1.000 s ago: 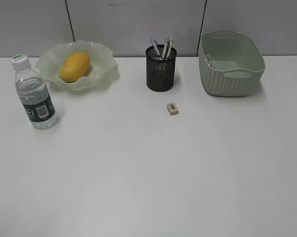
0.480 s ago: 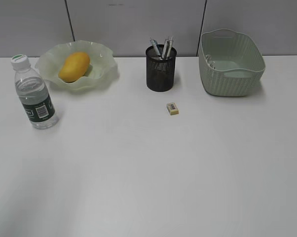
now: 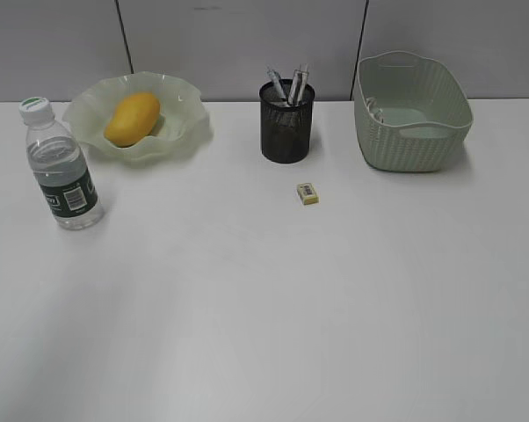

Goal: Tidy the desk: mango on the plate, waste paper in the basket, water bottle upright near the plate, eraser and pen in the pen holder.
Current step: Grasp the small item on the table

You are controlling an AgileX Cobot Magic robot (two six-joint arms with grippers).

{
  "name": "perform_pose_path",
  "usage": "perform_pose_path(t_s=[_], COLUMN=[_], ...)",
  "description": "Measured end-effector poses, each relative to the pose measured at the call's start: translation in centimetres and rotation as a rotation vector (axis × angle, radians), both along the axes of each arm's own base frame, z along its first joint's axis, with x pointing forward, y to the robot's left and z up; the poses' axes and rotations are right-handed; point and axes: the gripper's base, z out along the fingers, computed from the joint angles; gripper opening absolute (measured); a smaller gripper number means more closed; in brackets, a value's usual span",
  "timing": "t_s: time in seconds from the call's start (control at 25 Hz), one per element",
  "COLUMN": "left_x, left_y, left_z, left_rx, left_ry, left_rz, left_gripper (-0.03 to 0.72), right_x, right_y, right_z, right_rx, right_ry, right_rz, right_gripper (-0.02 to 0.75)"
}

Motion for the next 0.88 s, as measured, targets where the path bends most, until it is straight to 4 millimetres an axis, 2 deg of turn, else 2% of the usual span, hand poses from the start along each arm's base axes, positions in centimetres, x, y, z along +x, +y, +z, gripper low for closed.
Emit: perform_pose_path(t_s=[0.24,0.52,0.68,0.88], left_x=[2.6,6.8,10.2,14.7], left_y=[-3.6,-10.5,-14.1,-17.6], left_z=[-1.5,-6.7,-8.7,-12.3], left_rx=[0.058,0.168,0.205,0.263], left_ry=[-0.012,0.117,0.182,0.288], left_rz=[-0.091,-0.198,-0.209,-0.225], left_gripper=[0.504,0.502,0.502,0.501], right_x=[0.0,0.0,0.0,0.0], right_y=[0.0,0.0,0.0,0.0], right_z=[0.0,0.0,0.0,0.0], right_rx=[0.0,0.0,0.0,0.0], right_ry=[0.001,0.001,0.001,0.001], right_rz=[0.0,0.0,0.0,0.0], right_gripper=[0.49,0.489,0.489,0.489])
